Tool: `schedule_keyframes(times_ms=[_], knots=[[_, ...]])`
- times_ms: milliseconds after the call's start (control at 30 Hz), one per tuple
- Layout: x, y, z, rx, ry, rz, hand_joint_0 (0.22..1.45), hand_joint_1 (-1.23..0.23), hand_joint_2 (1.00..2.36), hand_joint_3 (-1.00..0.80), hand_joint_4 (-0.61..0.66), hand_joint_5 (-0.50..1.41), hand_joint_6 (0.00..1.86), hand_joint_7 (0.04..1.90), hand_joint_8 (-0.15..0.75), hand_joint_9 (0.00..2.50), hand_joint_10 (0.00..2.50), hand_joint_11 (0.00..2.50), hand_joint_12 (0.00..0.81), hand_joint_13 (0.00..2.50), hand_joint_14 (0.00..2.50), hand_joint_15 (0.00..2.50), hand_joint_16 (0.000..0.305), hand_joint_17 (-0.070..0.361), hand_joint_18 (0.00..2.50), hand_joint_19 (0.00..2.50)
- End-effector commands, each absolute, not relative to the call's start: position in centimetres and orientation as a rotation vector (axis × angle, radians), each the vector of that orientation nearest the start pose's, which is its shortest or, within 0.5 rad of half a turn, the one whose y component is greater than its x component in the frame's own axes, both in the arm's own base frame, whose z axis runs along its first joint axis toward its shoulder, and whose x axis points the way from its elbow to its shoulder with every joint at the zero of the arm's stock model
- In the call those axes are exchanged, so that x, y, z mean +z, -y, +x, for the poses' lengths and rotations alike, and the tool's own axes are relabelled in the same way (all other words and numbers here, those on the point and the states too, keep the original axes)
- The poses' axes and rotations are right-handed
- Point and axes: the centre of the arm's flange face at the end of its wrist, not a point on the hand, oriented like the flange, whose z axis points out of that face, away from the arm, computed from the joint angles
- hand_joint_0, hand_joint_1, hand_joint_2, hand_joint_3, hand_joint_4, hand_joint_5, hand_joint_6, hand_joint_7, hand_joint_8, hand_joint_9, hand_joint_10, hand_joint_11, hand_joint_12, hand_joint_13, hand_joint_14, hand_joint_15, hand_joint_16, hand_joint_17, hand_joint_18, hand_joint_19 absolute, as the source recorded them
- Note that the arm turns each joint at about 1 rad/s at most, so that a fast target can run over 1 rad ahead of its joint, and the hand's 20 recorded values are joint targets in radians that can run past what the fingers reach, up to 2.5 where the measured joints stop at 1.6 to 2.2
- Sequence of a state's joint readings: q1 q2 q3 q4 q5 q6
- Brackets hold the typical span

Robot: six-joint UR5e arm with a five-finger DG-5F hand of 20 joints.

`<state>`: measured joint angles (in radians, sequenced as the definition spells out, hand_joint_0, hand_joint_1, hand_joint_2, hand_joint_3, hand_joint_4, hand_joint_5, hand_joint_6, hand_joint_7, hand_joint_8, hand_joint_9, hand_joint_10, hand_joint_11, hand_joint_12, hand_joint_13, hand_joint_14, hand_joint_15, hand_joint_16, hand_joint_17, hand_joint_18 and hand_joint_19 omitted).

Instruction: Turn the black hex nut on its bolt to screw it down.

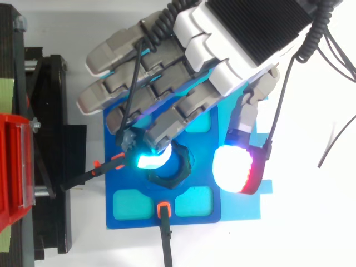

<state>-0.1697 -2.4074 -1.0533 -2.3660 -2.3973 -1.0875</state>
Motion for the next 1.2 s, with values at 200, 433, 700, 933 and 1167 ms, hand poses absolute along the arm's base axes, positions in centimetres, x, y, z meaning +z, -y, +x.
schedule_keyframes(times_ms=[200, 433, 700, 933, 1167], knots=[[27.8, 16.9, 78.6, 0.740, -1.212, -0.336, 0.44, -0.30, 1.00, -0.50, 0.15, -0.18, 0.75, 0.93, 0.216, 0.62, 0.01, 0.29, 0.130, 0.36, 0.00, 0.12, 0.013, 0.030, 0.00, 0.34], [27.8, 14.3, 79.3, 0.717, -1.202, -0.333, 0.43, -0.31, 1.00, -0.50, 0.14, -0.17, 0.70, 0.98, 0.218, 0.62, 0.01, 0.29, 0.131, 0.36, 0.00, 0.12, 0.014, 0.030, 0.00, 0.34], [27.5, 11.5, 79.9, 0.721, -1.216, -0.317, 0.43, -0.31, 1.00, -0.50, 0.14, -0.15, 0.59, 1.10, 0.218, 0.62, 0.01, 0.28, 0.132, 0.36, 0.00, 0.13, 0.014, 0.031, 0.00, 0.34], [25.7, 9.9, 79.6, 0.708, -1.253, -0.316, 0.43, -0.31, 1.00, -0.50, 0.14, -0.14, 0.56, 1.14, 0.215, 0.62, 0.01, 0.28, 0.132, 0.35, 0.00, 0.12, 0.014, 0.032, 0.00, 0.35], [24.7, 10.5, 79.1, 0.708, -1.267, -0.315, 0.44, -0.31, 1.00, -0.50, 0.13, -0.13, 0.55, 1.19, 0.214, 0.62, 0.01, 0.29, 0.131, 0.35, 0.00, 0.13, 0.014, 0.032, 0.00, 0.35]])
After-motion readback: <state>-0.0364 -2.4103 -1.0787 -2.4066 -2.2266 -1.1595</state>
